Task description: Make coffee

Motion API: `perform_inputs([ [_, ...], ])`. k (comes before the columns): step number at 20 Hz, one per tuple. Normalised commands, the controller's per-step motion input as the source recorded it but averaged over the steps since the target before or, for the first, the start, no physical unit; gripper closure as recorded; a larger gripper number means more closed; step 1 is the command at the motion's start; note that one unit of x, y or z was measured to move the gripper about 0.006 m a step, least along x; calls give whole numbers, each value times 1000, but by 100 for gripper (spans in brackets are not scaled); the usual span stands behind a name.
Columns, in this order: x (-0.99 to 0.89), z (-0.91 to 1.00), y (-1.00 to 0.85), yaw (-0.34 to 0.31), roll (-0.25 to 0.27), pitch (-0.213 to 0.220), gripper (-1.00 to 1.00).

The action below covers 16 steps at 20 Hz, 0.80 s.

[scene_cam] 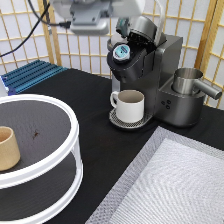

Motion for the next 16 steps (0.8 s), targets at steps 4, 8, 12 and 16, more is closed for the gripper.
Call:
perform_inputs([
  [4,134,1000,1000,-43,-71,-18,-100],
  [8,79,765,879,-84,-108,-1,-100],
  [12,82,39,581,-135,-204,15,-100],
  [16,66,-97,420,-114,-286,4,-100],
])
